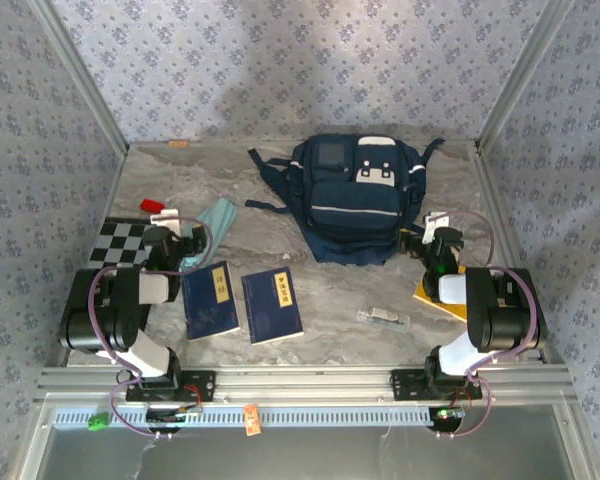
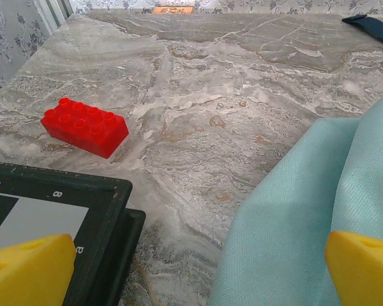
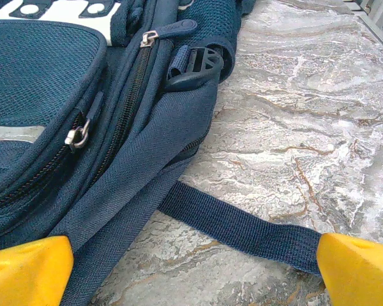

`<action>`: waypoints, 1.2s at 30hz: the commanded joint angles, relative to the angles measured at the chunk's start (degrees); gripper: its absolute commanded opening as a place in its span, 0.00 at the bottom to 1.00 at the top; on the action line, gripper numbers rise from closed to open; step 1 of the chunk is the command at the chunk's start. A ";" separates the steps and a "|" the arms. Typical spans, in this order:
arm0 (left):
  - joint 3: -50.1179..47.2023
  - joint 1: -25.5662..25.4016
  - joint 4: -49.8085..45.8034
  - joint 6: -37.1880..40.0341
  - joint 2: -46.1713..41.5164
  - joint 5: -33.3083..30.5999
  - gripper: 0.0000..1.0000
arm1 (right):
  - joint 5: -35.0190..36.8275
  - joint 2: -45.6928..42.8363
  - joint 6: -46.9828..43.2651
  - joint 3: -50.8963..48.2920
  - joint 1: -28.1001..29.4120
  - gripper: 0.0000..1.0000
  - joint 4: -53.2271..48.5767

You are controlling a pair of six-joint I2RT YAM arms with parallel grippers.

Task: Pack the student bag

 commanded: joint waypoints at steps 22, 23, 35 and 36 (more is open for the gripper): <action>1.05 0.22 -0.83 0.75 -0.29 1.60 1.00 | 0.16 -0.47 -1.12 0.93 0.28 1.00 1.06; 1.03 0.20 -0.85 0.75 -0.31 1.61 1.00 | 0.15 -0.43 -1.06 0.98 0.27 1.00 1.03; 1.01 0.20 -0.87 0.73 -0.31 1.61 1.00 | -1.13 -0.45 -0.57 1.05 -0.38 1.00 0.72; 1.01 0.18 -0.88 0.66 -0.33 1.60 1.00 | -1.32 -0.46 -0.55 1.03 -0.48 1.00 0.80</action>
